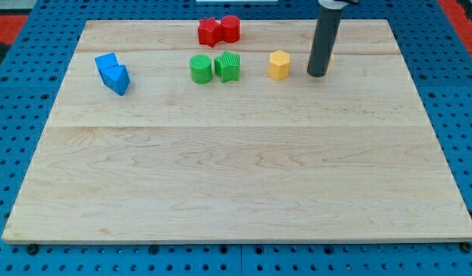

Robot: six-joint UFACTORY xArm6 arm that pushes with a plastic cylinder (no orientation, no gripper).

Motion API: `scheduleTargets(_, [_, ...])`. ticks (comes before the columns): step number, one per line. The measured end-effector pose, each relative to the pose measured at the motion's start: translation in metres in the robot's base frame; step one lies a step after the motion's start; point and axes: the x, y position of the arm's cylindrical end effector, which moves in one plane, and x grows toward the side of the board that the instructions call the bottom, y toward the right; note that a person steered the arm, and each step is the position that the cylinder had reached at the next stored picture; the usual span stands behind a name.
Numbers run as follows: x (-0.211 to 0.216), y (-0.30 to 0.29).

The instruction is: Slide the yellow heart slightly left

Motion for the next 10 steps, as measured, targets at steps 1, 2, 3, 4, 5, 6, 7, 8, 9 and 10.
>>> scheduleTargets(1, [-0.005, -0.022])
scheduleTargets(2, [-0.007, -0.032])
scheduleTargets(3, [-0.014, -0.044])
scheduleTargets(4, [-0.018, -0.043])
scheduleTargets(5, [0.011, -0.032])
scheduleTargets(6, [0.046, 0.0])
scheduleTargets(7, [0.045, 0.095])
scheduleTargets(8, [-0.01, 0.099])
scheduleTargets(9, [-0.061, 0.076])
scheduleTargets(10, [-0.057, 0.07])
